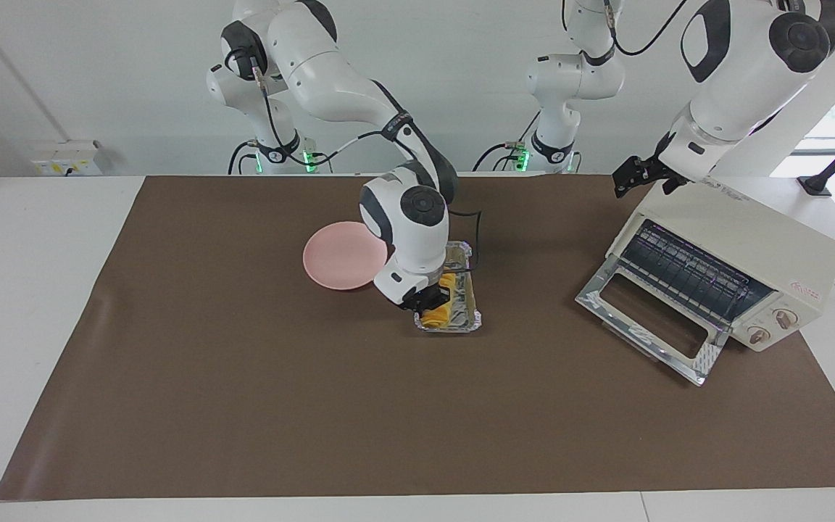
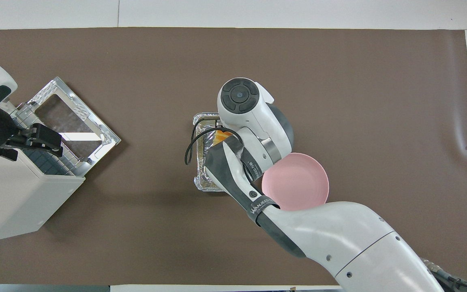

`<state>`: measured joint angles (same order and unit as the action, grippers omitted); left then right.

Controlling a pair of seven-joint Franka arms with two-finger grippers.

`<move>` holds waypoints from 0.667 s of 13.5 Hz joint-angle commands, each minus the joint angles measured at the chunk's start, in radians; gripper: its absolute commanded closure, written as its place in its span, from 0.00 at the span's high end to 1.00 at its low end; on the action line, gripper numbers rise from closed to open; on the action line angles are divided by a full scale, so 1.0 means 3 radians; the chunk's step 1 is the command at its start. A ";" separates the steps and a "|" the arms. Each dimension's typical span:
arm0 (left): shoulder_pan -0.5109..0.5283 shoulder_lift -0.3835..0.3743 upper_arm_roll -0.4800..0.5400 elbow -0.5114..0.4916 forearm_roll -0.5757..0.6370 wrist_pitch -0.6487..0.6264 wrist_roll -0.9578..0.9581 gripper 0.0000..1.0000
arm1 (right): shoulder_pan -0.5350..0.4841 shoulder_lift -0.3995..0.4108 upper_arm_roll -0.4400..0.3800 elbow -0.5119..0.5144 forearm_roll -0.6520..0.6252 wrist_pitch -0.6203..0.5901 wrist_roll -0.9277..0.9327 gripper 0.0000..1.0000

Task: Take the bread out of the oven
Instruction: 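Retract the left gripper while the right gripper reaches the foil tray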

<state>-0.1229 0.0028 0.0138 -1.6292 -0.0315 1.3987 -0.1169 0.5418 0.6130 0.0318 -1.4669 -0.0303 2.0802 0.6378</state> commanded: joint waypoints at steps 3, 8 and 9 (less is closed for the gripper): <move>0.0031 -0.0076 -0.0025 -0.0076 0.0054 0.0062 0.0011 1.00 | -0.0347 0.0033 0.0012 0.0649 0.0264 -0.0613 -0.0004 0.00; 0.0031 -0.0071 -0.0020 -0.0076 0.0054 0.0062 0.0011 1.00 | -0.1007 0.0033 -0.0014 0.0779 0.0459 -0.0558 -0.0901 0.00; 0.0031 -0.0071 -0.0025 -0.0076 0.0054 0.0062 0.0011 1.00 | -0.1145 0.0028 -0.0014 0.0753 0.0459 -0.0472 -0.1086 0.00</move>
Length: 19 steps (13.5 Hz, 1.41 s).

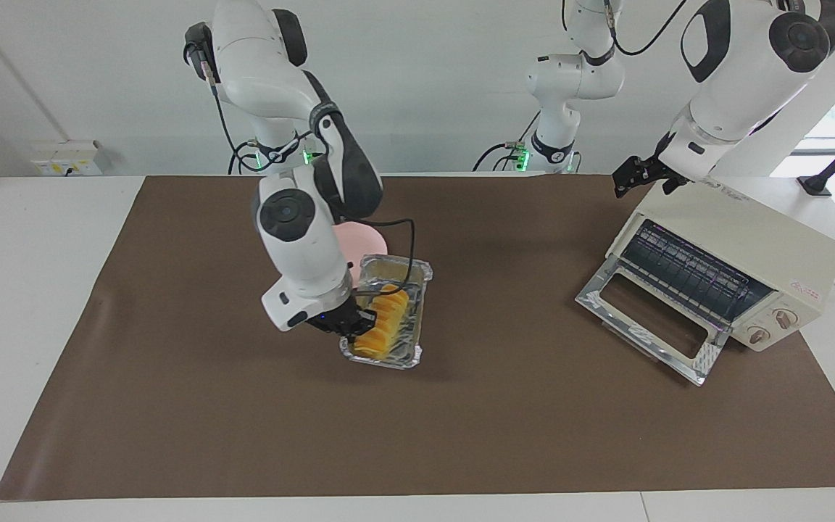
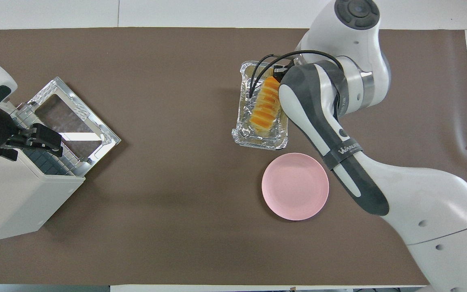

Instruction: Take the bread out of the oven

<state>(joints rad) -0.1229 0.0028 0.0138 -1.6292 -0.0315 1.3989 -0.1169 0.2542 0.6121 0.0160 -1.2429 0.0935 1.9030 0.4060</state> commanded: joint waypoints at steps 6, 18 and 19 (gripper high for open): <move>0.0031 -0.0076 -0.0020 -0.0076 0.0054 0.0062 0.0011 1.00 | -0.0499 0.0158 0.0039 -0.0320 0.0051 0.0655 -0.0673 0.00; 0.0031 -0.0071 -0.0020 -0.0076 0.0054 0.0062 0.0011 1.00 | -0.0454 0.0112 0.0034 -0.0312 -0.0163 0.0398 -0.0827 1.00; 0.0031 -0.0076 -0.0025 -0.0076 0.0054 0.0062 0.0011 1.00 | -0.0418 0.0143 0.0034 -0.0179 -0.0163 0.0274 -0.0776 1.00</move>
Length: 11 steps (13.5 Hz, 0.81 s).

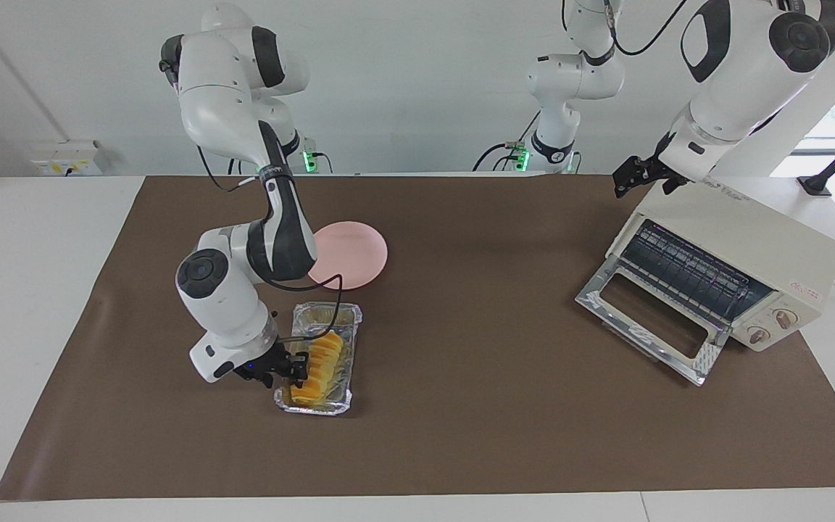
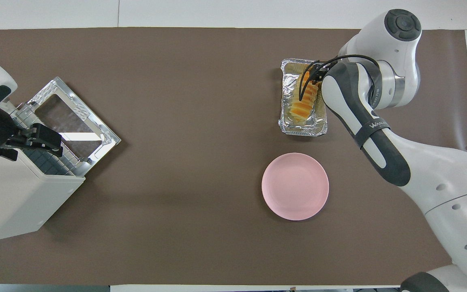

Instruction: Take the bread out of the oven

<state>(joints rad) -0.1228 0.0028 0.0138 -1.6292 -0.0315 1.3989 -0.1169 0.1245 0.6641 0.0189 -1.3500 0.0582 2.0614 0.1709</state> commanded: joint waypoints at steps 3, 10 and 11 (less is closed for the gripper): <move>0.0031 -0.0071 -0.0026 -0.0076 0.0054 0.0061 0.0011 1.00 | 0.0213 -0.0015 0.0014 0.0210 -0.0102 -0.0280 0.0324 1.00; 0.0031 -0.0076 -0.0026 -0.0076 0.0054 0.0061 0.0011 1.00 | 0.0342 -0.0030 0.0014 -0.0147 -0.0271 0.0128 0.0468 1.00; 0.0031 -0.0071 -0.0026 -0.0076 0.0054 0.0061 0.0011 1.00 | 0.0357 -0.0030 0.0014 -0.0219 -0.0276 0.0190 0.0468 0.99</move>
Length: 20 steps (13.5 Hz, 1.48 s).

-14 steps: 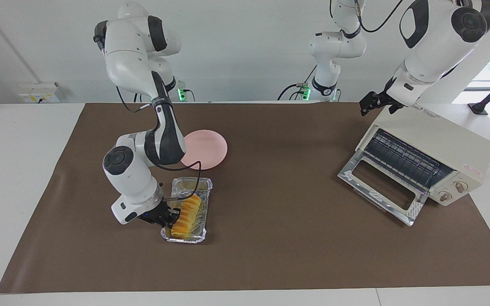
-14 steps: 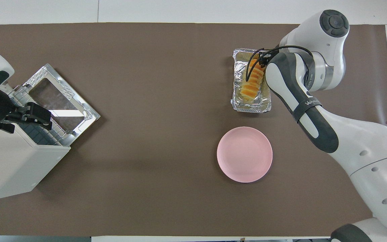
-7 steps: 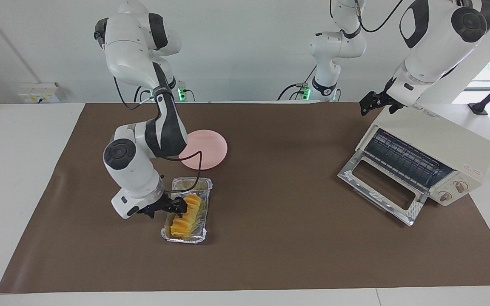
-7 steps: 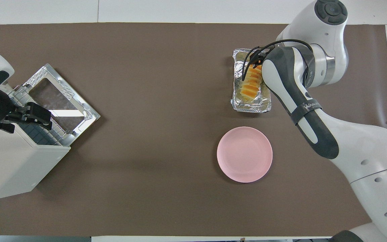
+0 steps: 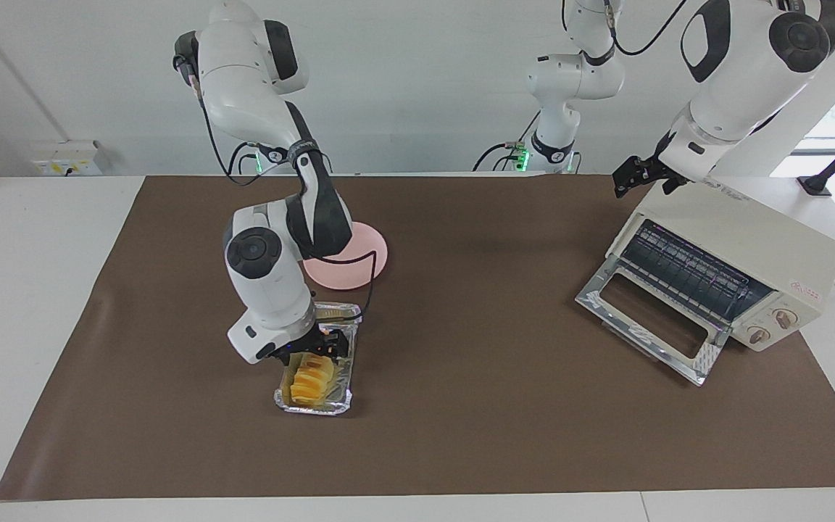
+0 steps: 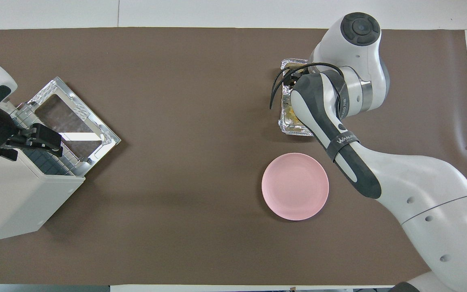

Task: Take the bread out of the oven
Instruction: 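Grasp the bread in the foil tray with the right gripper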

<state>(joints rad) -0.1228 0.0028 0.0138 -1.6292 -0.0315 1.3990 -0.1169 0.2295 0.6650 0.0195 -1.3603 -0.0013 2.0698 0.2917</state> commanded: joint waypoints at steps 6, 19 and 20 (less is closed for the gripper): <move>0.0031 -0.0076 -0.0025 -0.0076 0.0054 0.0061 0.0011 1.00 | 0.0007 -0.0054 0.0012 -0.0334 -0.0082 0.0382 0.0066 0.01; 0.0031 -0.0076 -0.0025 -0.0076 0.0054 0.0061 0.0011 1.00 | -0.0018 -0.0044 0.0022 -0.0023 -0.0016 -0.0021 0.0122 0.00; 0.0031 -0.0071 -0.0025 -0.0076 0.0054 0.0061 0.0011 1.00 | -0.0029 -0.0054 0.0027 0.0034 -0.0006 -0.0088 0.0122 0.00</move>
<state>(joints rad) -0.1228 0.0028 0.0138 -1.6292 -0.0315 1.3990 -0.1169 0.2384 0.6578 0.0161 -1.3930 -0.0063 2.1002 0.3109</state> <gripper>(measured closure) 0.000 0.903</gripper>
